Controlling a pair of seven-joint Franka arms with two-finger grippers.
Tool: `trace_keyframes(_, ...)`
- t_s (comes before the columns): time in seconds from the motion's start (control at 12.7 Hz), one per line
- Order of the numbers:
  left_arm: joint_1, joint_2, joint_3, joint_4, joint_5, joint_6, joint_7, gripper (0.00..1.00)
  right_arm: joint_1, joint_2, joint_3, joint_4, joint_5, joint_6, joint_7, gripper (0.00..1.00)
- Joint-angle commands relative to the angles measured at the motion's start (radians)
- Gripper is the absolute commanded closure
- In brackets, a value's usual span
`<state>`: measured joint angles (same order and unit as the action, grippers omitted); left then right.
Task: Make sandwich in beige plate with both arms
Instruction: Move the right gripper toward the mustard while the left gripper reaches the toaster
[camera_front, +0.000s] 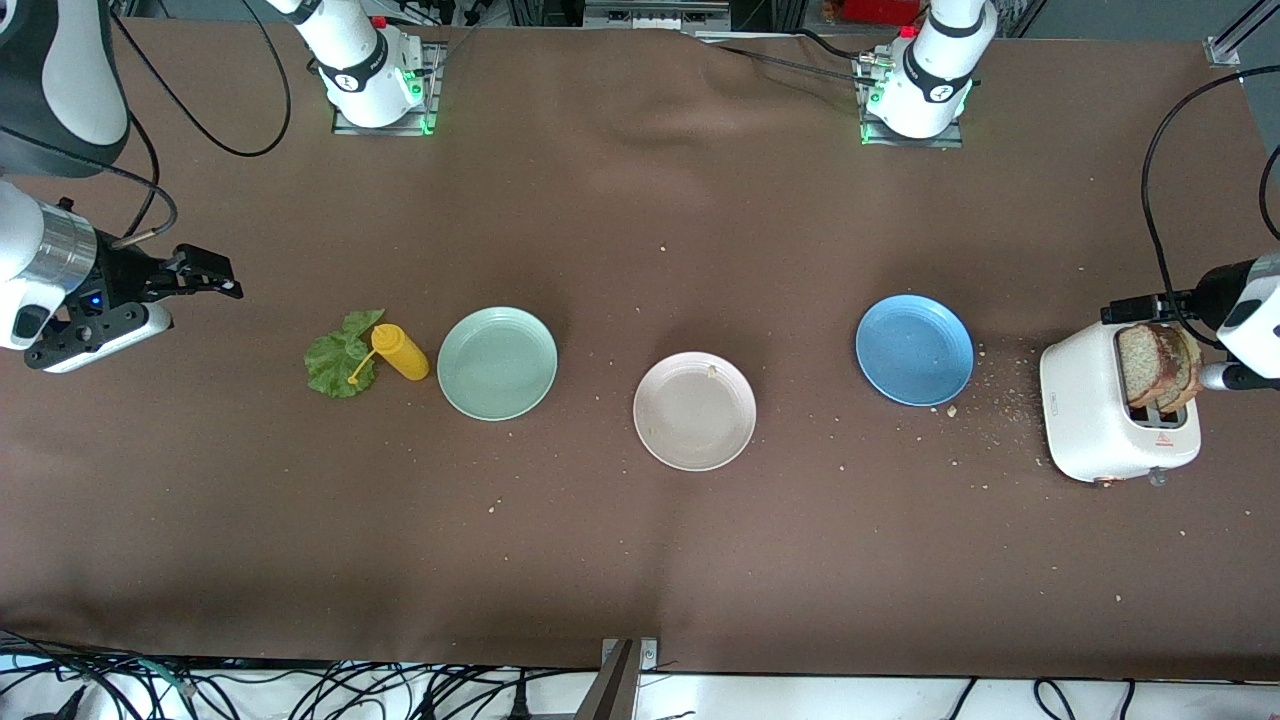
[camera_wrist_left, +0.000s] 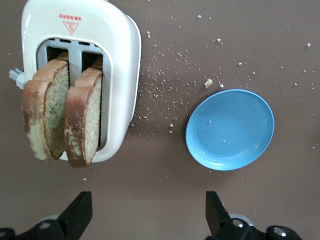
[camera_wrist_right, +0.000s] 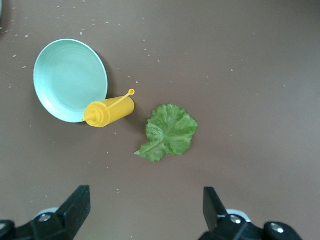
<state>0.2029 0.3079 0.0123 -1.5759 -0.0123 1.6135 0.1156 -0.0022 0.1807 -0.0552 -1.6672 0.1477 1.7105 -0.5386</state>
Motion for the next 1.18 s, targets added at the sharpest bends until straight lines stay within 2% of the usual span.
trace_keyframes(0.0,0.018,0.056,-0.002,0.037,-0.017,0.045,0.064,0.00,-0.012,0.032,-0.041,-0.006,0.123,0.014,-0.218,0.00)
trace_keyframes(0.16,0.053,0.077,-0.003,0.037,-0.018,0.057,0.116,0.01,-0.044,0.083,-0.069,-0.006,0.321,0.009,-0.479,0.00)
trace_keyframes(0.32,0.059,0.089,-0.003,0.037,-0.015,0.057,0.163,0.02,-0.071,0.115,-0.068,-0.006,0.384,0.003,-0.607,0.00)
trace_keyframes(0.47,0.066,0.092,-0.003,0.037,-0.015,0.057,0.165,0.02,-0.088,0.178,-0.069,0.001,0.577,-0.003,-0.891,0.00)
trace_keyframes(0.55,0.066,0.100,-0.002,0.037,-0.015,0.057,0.165,0.02,-0.102,0.206,-0.069,-0.003,0.620,-0.012,-0.993,0.00)
trace_keyframes(0.71,0.076,0.115,-0.002,0.037,-0.015,0.071,0.165,0.02,-0.120,0.247,-0.069,-0.006,0.642,-0.026,-1.113,0.00)
trace_keyframes(0.87,0.084,0.123,-0.002,0.037,-0.005,0.094,0.176,0.02,-0.133,0.292,-0.069,-0.008,0.706,-0.032,-1.262,0.00)
trace_keyframes(1.1,0.086,0.137,-0.003,0.037,0.014,0.101,0.180,0.04,-0.156,0.353,-0.069,-0.054,0.777,-0.051,-1.435,0.00)
